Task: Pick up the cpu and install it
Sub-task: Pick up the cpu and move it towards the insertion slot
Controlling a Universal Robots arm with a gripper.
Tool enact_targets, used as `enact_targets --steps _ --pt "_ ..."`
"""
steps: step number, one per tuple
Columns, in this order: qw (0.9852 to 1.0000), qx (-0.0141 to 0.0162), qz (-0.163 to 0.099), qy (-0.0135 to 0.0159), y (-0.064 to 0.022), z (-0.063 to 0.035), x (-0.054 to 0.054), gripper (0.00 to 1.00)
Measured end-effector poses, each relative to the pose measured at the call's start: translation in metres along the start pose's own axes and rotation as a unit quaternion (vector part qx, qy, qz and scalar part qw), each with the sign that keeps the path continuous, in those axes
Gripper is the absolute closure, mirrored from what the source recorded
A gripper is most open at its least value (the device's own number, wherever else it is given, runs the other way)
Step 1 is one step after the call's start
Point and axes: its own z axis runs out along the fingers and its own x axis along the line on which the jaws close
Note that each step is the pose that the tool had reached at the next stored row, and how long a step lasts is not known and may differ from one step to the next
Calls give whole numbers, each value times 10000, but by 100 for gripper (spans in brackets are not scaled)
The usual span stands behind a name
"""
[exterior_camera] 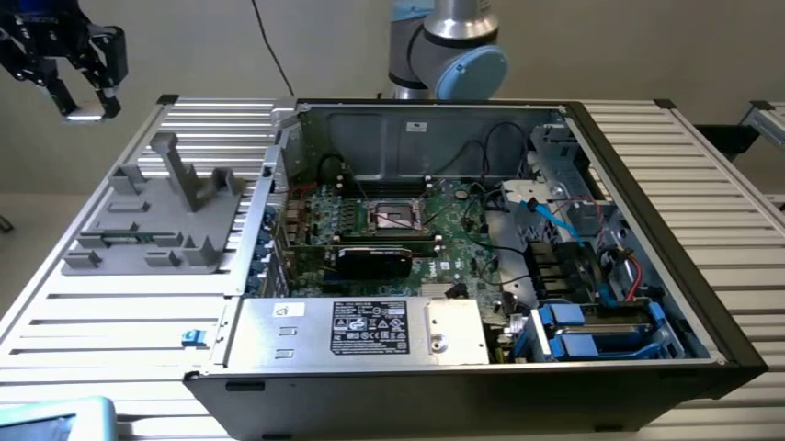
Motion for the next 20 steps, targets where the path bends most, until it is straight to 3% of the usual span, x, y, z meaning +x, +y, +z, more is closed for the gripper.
enact_targets --steps 6,20 --pt "10000 0 0 1 -16 -200 -233 45" --pt "10000 0 1 1 -45 -299 -852 45"
